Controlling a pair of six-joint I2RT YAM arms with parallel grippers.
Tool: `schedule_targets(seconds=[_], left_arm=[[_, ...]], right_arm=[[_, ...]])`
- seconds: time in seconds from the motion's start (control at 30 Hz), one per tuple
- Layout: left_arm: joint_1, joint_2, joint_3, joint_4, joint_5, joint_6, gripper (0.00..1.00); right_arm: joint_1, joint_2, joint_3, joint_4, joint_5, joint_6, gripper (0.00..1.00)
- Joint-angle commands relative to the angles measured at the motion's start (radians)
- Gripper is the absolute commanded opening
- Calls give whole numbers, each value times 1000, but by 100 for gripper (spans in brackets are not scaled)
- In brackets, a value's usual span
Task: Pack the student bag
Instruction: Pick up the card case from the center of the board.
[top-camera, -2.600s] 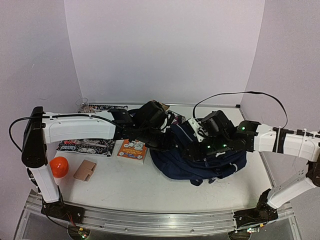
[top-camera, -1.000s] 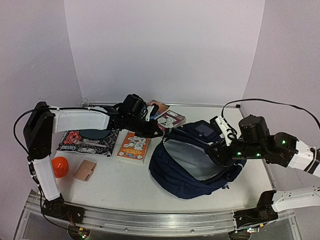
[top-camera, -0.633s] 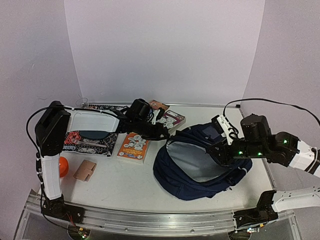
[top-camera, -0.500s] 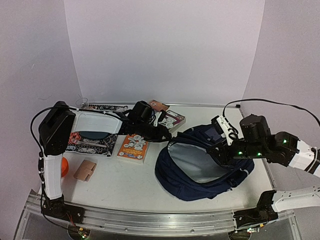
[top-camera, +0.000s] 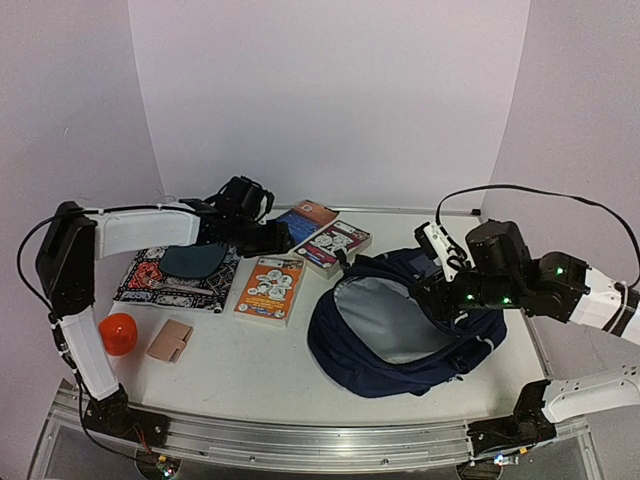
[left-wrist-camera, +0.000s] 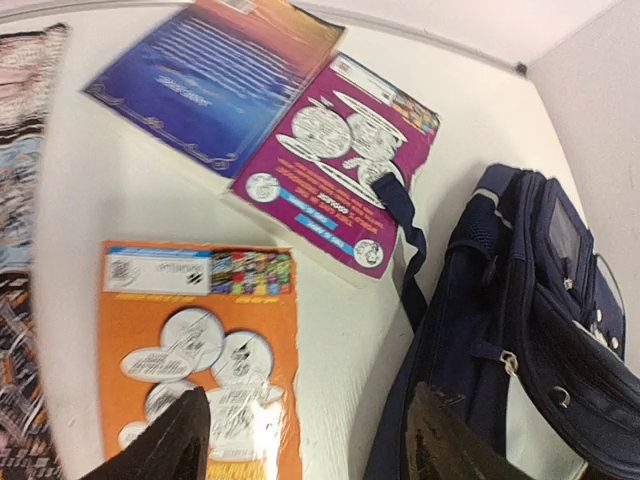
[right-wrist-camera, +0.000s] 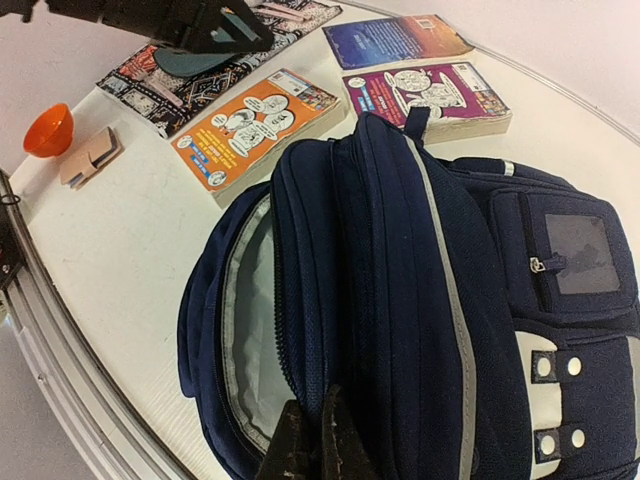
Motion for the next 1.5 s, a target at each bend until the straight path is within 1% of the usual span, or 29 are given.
schedule_targets(seconds=[0.0,0.13,0.27,0.43,0.53,0.6,0.73,0.87,1.07,1.33,1.47], left_arm=[[5,-158,-84,-189,-159,12,72],[38,-257,-204,-292,-196,-18,79],[97,-357,-309,-357,-205,-46,85],[221,-449,-425,-404,-163,-57,90],[320,-478,-488,-417,-114,-66,91],[365,-480,-520,-428,-76,-70,91],[386,-471,-536,-496,-83,-78,92],[367,-504,-544,-541,-100,-108,93],[169,-419,-529,-607,-230,-210,90],[89,-369,-525,-653,-367,-266,78],[2,-275,-507,-666,-420,-299,76]], right_arm=[[1,8,61,51,67,-14,0],[1,20,62,52,69,-15,0],[1,27,63,51,66,-14,0],[1,30,63,51,66,-11,0],[0,32,65,51,66,-12,0],[0,34,66,52,63,-13,0],[0,48,67,55,61,-14,0],[0,54,50,73,61,-12,0],[0,65,34,99,52,-13,0],[1,64,38,105,52,-18,0],[0,62,38,105,54,-18,0]])
